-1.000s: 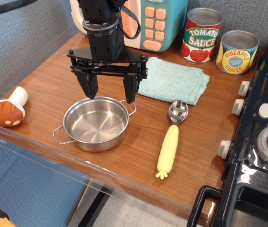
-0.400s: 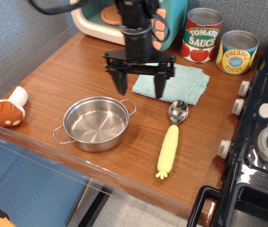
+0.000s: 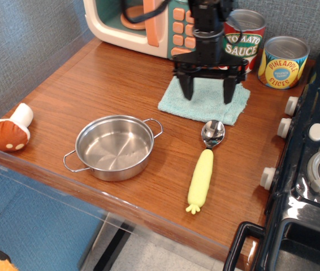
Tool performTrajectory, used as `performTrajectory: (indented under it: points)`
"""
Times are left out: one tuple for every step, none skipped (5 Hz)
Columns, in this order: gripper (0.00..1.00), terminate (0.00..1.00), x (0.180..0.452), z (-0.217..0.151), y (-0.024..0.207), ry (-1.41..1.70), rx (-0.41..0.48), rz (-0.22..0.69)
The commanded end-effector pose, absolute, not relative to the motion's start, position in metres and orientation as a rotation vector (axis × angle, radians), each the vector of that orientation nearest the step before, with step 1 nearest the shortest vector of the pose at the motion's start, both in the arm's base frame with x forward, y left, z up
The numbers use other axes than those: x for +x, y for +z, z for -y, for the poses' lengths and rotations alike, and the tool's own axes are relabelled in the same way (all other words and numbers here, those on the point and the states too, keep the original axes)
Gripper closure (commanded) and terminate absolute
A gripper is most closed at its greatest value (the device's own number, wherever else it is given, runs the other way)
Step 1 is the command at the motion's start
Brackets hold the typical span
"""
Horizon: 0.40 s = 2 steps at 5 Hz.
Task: Move the blue cloth to the left edge of the table
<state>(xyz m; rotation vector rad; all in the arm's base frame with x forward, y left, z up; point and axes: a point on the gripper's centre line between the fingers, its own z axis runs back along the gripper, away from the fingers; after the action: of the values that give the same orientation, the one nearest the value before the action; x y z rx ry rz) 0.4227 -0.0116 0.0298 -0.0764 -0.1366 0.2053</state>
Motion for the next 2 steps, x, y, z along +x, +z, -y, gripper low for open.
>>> performTrajectory:
  points:
    - [0.0,0.0,0.452,0.016,0.037,0.118,-0.03,0.165]
    - [0.0,0.0,0.446,0.008,0.027,0.11,-0.003,0.128]
